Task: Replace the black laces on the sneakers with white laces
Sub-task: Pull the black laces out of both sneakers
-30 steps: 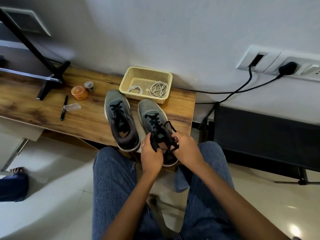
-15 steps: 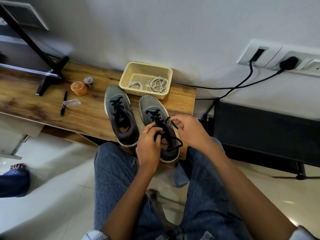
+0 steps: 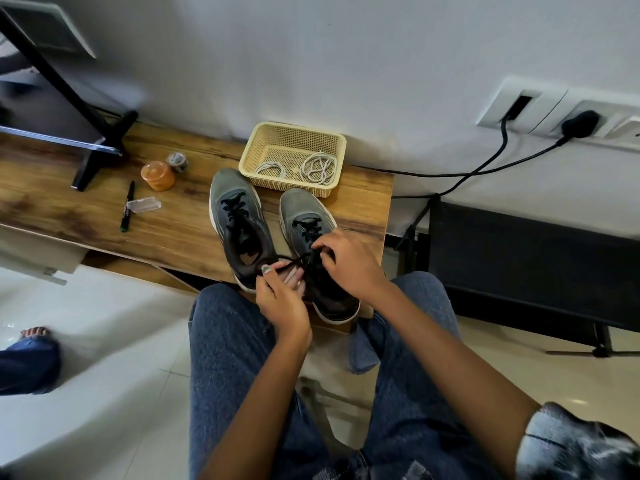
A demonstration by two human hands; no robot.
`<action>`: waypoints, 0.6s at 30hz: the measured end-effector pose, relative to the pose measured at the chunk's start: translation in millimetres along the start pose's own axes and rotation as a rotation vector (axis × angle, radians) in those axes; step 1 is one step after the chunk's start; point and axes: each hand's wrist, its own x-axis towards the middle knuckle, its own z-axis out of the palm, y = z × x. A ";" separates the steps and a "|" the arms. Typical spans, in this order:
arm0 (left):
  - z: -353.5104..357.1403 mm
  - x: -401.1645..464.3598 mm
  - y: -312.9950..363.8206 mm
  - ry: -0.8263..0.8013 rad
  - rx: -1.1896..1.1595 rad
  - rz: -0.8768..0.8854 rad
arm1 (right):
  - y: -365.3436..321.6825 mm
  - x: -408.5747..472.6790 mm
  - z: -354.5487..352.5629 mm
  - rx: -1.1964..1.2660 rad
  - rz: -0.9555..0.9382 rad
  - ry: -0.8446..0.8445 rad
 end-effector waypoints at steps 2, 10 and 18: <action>0.4 -0.7 -0.6 0.016 -0.029 -0.028 | 0.5 -1.7 3.4 -0.024 -0.001 0.020; 0.7 -1.2 -9.3 0.003 0.041 -0.006 | 0.5 -5.8 18.6 -0.220 -0.052 0.100; 1.0 -2.4 -16.1 -0.172 0.408 0.181 | 6.9 -1.3 23.3 -0.168 -0.059 0.100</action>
